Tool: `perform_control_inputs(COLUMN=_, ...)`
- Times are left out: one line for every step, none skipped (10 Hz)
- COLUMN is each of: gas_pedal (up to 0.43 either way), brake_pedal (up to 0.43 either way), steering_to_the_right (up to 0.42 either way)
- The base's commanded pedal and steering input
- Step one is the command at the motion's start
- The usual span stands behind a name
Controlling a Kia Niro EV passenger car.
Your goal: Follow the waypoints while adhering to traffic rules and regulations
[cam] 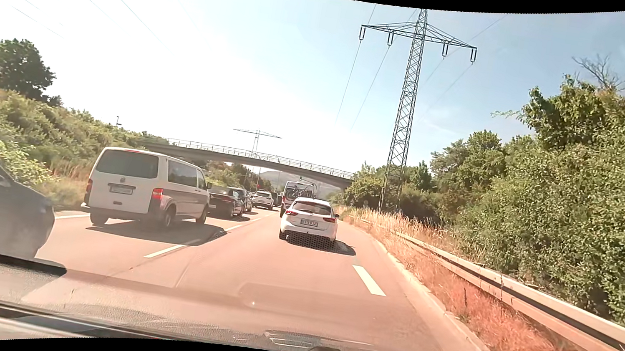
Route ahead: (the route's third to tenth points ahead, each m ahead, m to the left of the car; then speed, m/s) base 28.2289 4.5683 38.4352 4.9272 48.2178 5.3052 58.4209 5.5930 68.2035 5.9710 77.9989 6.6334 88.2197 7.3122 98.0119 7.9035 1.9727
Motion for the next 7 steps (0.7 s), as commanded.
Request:
perform_control_inputs(gas_pedal=0.039, brake_pedal=0.0, steering_to_the_right=-0.006)
perform_control_inputs(gas_pedal=0.047, brake_pedal=0.0, steering_to_the_right=-0.006)
perform_control_inputs(gas_pedal=0.047, brake_pedal=0.0, steering_to_the_right=-0.006)
perform_control_inputs(gas_pedal=0.047, brake_pedal=0.0, steering_to_the_right=-0.006)
perform_control_inputs(gas_pedal=0.047, brake_pedal=0.0, steering_to_the_right=-0.006)
perform_control_inputs(gas_pedal=0.047, brake_pedal=0.0, steering_to_the_right=-0.006)
perform_control_inputs(gas_pedal=0.059, brake_pedal=0.0, steering_to_the_right=-0.006)
